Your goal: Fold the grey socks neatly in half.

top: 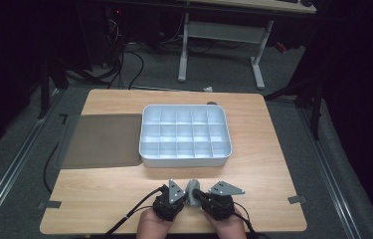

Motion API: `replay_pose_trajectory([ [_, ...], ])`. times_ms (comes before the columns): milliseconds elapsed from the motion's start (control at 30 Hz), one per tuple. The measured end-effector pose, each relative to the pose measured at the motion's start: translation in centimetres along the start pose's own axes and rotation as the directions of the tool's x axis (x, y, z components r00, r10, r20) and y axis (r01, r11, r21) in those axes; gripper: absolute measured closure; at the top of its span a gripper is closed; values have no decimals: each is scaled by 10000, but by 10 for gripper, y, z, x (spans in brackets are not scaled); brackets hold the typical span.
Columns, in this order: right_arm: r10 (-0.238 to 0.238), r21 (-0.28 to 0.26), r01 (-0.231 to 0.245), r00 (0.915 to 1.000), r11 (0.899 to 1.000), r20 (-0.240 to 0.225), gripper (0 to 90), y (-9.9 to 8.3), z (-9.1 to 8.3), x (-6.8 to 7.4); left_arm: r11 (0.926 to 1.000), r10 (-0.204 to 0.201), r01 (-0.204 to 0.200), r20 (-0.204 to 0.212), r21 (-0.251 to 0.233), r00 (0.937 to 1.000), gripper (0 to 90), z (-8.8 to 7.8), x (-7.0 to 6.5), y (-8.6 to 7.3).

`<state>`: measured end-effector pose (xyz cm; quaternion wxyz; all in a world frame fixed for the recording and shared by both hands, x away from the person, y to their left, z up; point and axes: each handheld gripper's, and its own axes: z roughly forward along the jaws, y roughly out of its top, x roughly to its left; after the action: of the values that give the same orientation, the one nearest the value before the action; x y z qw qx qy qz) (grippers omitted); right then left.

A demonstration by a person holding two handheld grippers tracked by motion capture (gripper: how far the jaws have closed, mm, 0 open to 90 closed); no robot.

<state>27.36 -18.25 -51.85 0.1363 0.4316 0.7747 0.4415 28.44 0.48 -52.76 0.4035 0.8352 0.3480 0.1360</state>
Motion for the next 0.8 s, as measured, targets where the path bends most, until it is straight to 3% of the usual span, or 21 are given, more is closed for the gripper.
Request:
replay_pose_trajectory([
  [433,-584,106,586,9981,9982,-181,900,-7,8,9,9998,130,-130,0,130,9999,869,-4,-1,-8],
  [633,-756,82,758,9969,9971,-228,900,-8,8,9,9996,-277,276,-120,-34,9995,813,-10,11,-10],
  [800,-763,84,765,9968,9970,-257,900,-8,8,8,9973,-506,495,-204,-537,9985,816,-19,18,-2],
])
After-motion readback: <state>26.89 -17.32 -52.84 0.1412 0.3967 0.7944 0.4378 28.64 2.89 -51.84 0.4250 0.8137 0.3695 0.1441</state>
